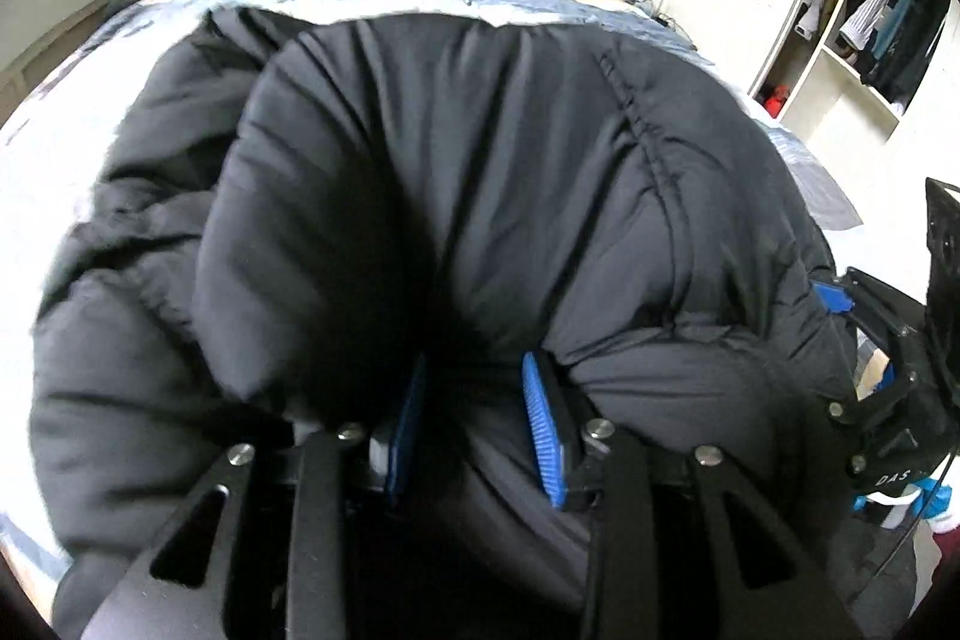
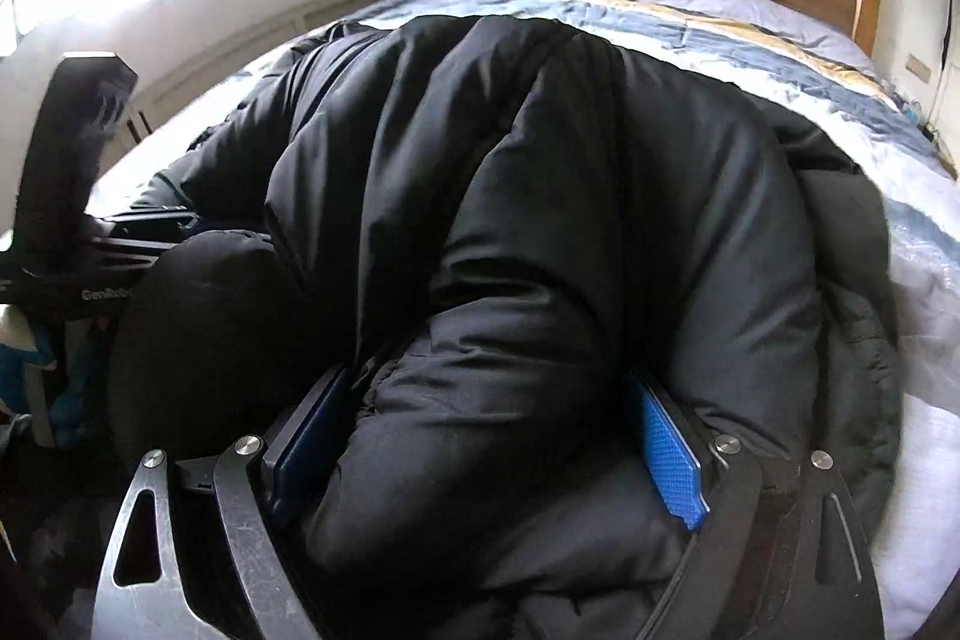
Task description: Fold large clothes
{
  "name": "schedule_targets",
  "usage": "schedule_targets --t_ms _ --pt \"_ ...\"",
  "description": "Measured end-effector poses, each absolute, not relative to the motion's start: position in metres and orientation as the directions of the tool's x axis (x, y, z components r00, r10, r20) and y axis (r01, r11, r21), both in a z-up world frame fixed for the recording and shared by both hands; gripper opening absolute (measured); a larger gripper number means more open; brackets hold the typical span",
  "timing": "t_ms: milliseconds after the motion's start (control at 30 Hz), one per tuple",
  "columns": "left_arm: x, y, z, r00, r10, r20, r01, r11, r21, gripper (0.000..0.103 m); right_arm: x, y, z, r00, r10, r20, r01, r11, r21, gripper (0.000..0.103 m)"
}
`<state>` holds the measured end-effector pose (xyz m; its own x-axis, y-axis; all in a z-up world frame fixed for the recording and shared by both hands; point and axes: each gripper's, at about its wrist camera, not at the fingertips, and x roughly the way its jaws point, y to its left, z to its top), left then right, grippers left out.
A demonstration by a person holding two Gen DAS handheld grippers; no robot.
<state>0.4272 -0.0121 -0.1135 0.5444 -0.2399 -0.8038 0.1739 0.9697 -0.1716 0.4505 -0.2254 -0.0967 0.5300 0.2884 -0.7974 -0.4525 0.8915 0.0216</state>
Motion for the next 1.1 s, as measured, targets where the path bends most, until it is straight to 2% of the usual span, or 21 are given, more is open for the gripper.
schedule_targets --t_ms 233,367,567,633,733,867,1100 --pt "0.381 -0.005 -0.087 0.550 -0.202 -0.811 0.115 0.979 -0.166 0.049 0.408 -0.230 -0.067 0.538 0.213 -0.816 -0.370 0.929 -0.001 0.088" --pt "0.346 0.005 -0.059 0.584 -0.175 -0.793 0.098 0.984 -0.146 0.050 0.371 -0.233 -0.047 0.550 0.220 -0.806 -0.327 0.945 0.035 0.088" --pt "0.276 0.031 -0.025 0.626 -0.141 -0.767 0.086 0.990 -0.112 0.057 0.306 -0.251 -0.028 0.577 0.231 -0.784 -0.289 0.955 0.069 0.088" --pt "0.258 0.048 -0.023 0.624 -0.134 -0.770 0.074 0.991 -0.113 0.061 0.287 -0.265 -0.017 0.595 0.230 -0.770 -0.263 0.961 0.084 0.089" --pt "0.224 0.081 -0.024 0.614 -0.112 -0.781 0.041 0.993 -0.110 0.064 0.252 -0.293 -0.004 0.621 0.213 -0.755 -0.216 0.972 0.097 0.099" --pt "0.189 0.145 -0.036 0.588 -0.090 -0.804 -0.051 0.988 -0.148 0.065 0.218 -0.334 -0.002 0.619 0.169 -0.767 -0.157 0.983 0.090 0.101" --pt "0.137 0.233 -0.064 0.555 -0.117 -0.823 -0.185 0.948 -0.259 0.066 0.166 -0.396 -0.041 0.551 0.141 -0.823 -0.018 0.987 0.158 0.102"
